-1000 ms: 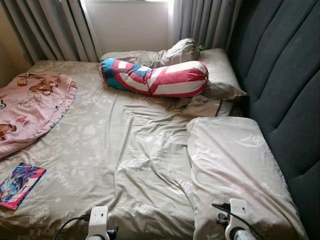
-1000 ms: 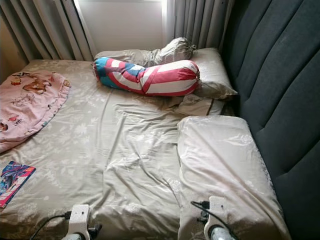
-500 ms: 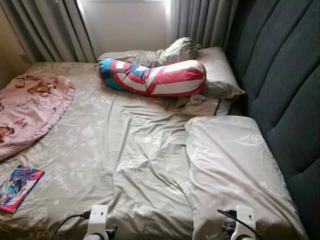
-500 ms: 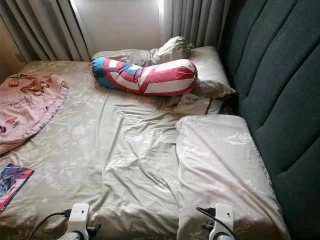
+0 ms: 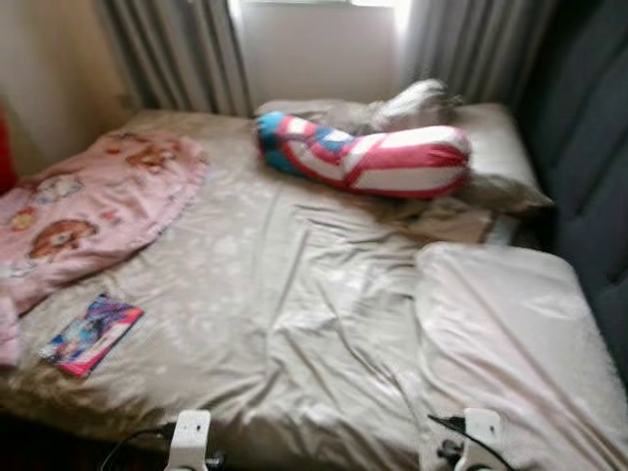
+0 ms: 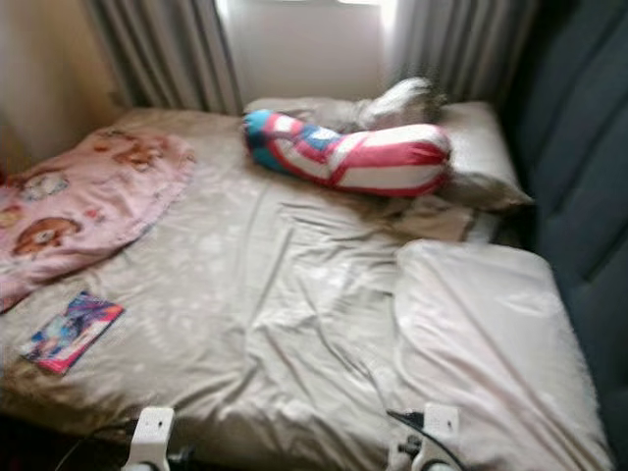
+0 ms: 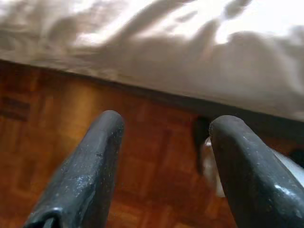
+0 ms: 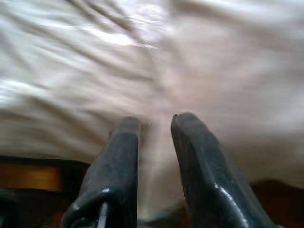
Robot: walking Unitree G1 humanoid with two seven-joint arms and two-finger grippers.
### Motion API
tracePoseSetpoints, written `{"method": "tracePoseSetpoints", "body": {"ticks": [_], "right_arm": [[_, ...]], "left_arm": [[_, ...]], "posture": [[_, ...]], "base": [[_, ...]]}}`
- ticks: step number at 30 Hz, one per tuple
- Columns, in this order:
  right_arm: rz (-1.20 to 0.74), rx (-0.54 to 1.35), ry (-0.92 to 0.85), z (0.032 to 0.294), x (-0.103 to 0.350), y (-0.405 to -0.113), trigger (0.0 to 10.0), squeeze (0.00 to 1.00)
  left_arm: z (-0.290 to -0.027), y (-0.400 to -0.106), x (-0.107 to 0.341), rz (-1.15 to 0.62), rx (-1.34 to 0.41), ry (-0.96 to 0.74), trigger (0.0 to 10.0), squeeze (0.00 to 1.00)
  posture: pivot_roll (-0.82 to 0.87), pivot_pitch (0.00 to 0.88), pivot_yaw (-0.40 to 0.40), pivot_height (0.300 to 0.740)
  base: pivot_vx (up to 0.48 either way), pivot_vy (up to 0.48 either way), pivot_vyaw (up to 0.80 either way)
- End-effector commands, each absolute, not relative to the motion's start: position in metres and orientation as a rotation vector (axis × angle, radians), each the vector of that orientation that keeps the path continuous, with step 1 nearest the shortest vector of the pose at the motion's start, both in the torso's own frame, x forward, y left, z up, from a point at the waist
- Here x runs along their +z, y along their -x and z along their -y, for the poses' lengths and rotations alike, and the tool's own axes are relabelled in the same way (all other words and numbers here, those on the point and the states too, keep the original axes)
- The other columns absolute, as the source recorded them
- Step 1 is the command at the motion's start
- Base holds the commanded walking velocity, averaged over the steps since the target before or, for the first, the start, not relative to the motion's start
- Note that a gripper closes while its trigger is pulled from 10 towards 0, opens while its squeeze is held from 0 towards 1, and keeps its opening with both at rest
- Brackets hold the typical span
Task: Clean up the room
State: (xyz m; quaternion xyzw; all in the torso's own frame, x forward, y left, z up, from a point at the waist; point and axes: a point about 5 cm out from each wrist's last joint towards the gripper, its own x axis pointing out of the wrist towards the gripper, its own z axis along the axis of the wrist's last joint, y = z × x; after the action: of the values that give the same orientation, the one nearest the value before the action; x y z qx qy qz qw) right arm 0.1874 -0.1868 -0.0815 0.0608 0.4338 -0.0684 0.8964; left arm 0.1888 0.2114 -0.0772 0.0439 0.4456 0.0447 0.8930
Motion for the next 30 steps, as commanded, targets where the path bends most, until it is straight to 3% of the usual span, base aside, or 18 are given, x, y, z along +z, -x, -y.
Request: {"method": "tracePoseSetpoints", "body": {"ticks": [1, 30], "right_arm": [[-0.928, -0.165, -0.117, 0.1951, -0.0851, -0.1779, 10.0, 0.0], [-0.934, -0.123, -0.106, 0.1877, -0.0851, -0.1803, 10.0, 0.0]], "left_arm": [[-0.2073, -0.1941, -0.0753, -0.912, 0.084, -0.091, 10.0, 0.0], [-0.2052, -0.1942, -0.0757, -0.915, 0.086, -0.085, 10.0, 0.0]], "posture": [[-0.09, 0.005, 0.011, 0.74], [-0.09, 0.004, 0.007, 0.74]], "base": [[0.0, 0.458, 0.0], [0.0, 0.458, 0.0]]}}
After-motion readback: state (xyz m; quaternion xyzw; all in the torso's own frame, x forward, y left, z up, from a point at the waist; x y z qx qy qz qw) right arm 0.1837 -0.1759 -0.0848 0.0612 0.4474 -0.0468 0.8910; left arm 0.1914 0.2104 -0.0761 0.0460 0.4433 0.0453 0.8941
